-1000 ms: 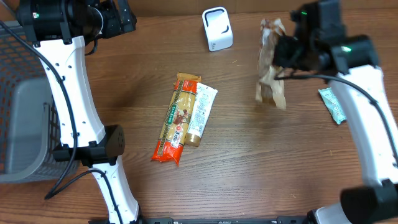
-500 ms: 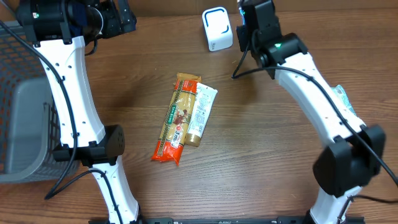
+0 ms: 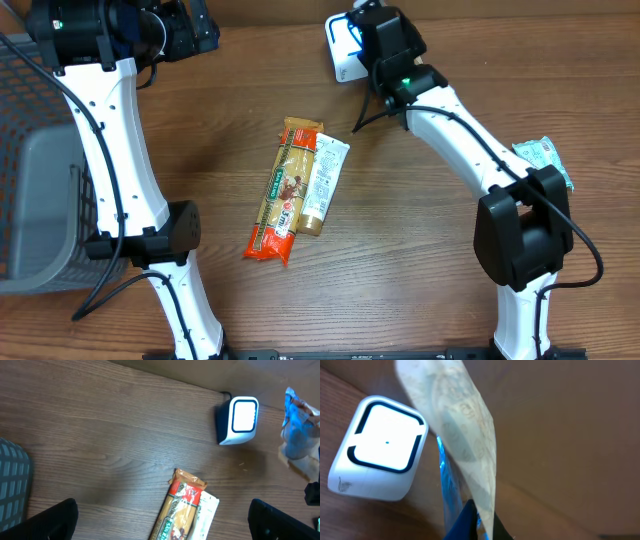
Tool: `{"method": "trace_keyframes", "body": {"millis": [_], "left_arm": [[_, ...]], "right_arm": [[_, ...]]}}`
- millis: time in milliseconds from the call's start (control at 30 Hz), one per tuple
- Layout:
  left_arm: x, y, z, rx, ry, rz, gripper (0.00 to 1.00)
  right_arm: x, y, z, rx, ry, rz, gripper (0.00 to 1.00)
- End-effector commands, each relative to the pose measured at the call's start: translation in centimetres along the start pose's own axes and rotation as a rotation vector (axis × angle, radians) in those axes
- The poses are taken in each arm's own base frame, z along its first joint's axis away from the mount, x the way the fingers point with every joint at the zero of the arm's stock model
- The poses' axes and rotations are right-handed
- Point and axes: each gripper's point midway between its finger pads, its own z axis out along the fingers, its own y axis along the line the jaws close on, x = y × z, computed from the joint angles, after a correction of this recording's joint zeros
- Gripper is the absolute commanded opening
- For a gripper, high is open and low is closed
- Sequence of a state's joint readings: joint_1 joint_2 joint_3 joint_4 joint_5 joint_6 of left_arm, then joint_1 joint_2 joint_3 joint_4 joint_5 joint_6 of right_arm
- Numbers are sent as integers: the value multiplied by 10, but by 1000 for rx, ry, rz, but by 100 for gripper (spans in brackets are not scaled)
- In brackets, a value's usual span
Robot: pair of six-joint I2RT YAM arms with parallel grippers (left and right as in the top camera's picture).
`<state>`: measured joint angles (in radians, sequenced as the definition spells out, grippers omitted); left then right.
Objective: Scan the item barcode
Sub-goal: 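Hold the snack bag in front of the white scanner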
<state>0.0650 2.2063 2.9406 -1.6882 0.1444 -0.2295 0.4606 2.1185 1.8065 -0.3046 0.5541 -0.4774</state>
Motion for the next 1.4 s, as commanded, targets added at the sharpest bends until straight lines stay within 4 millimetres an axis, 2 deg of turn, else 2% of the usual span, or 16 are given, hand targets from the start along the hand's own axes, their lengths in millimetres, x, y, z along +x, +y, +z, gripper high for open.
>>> {"method": "trace_keyframes", "body": {"millis": [0,100,367,700,1067,1267,1367], "left_arm": [[-1,-5,-9,4,-20,12,100],[-1,-5,-9,4,-20,12,99],[-1,-5,-9,4,-20,12,99],[-1,-5,-9,4,-20,12,99],[-1,-5,-9,4,-20,12,100],[-1,-3,-9,2,-21,10,100],[-1,-4,-9,2,-21,10,100]], "right_arm": [[-13,-2,-2,63,-22,-144,4],[-11,10,3,74,-12,-258,4],[-10,17,21,206,3,-443,4],[-14,22,23,213,-18,-454,4],[-21,44,16,170,-51,-476,4],[-20,43,16,183,-43,-469,4],[-27,29,10,257,-44,-418,4]]}}
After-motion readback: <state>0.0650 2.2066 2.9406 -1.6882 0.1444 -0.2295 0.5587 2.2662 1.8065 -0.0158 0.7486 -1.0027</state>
